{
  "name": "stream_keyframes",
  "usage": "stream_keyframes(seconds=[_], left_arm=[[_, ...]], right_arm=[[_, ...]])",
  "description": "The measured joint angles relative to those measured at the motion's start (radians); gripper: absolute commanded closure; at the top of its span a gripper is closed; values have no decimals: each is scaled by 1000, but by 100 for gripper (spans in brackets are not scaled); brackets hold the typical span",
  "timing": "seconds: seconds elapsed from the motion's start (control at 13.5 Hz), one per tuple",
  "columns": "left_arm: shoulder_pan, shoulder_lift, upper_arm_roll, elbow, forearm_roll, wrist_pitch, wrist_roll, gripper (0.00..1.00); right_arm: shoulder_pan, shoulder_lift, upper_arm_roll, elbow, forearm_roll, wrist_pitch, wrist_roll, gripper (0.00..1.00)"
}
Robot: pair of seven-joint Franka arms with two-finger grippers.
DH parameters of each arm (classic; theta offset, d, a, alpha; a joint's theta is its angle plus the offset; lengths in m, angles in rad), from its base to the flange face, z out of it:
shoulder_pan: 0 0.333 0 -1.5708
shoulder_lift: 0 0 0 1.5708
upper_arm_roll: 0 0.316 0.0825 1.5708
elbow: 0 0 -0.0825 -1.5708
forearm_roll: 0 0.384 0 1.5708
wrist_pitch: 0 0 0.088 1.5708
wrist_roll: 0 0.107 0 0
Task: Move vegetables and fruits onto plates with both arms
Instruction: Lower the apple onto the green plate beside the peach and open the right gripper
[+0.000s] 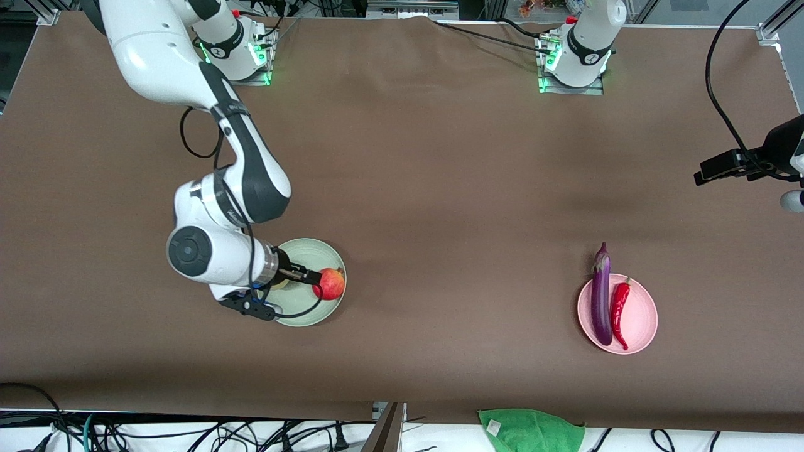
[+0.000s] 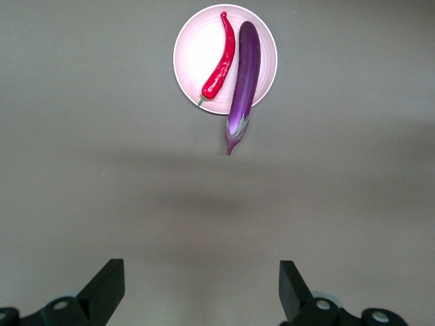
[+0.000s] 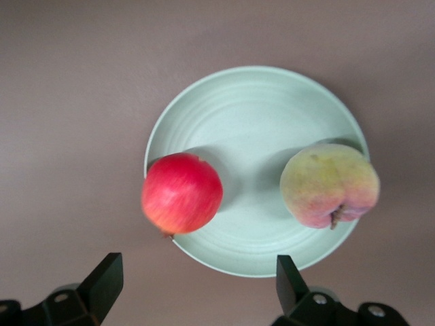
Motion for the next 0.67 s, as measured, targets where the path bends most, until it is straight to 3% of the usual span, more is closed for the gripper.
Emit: stream_keyframes(seconds=[0.44,0.67], left_arm=[[1,0,1,0,0,0,0,0],[1,0,1,0,0,0,0,0]], right_arm=[[-49,-214,-24,-4,-27,-249,-132,1],[-46,-389,-68,-103,-57,-328,-301,0]])
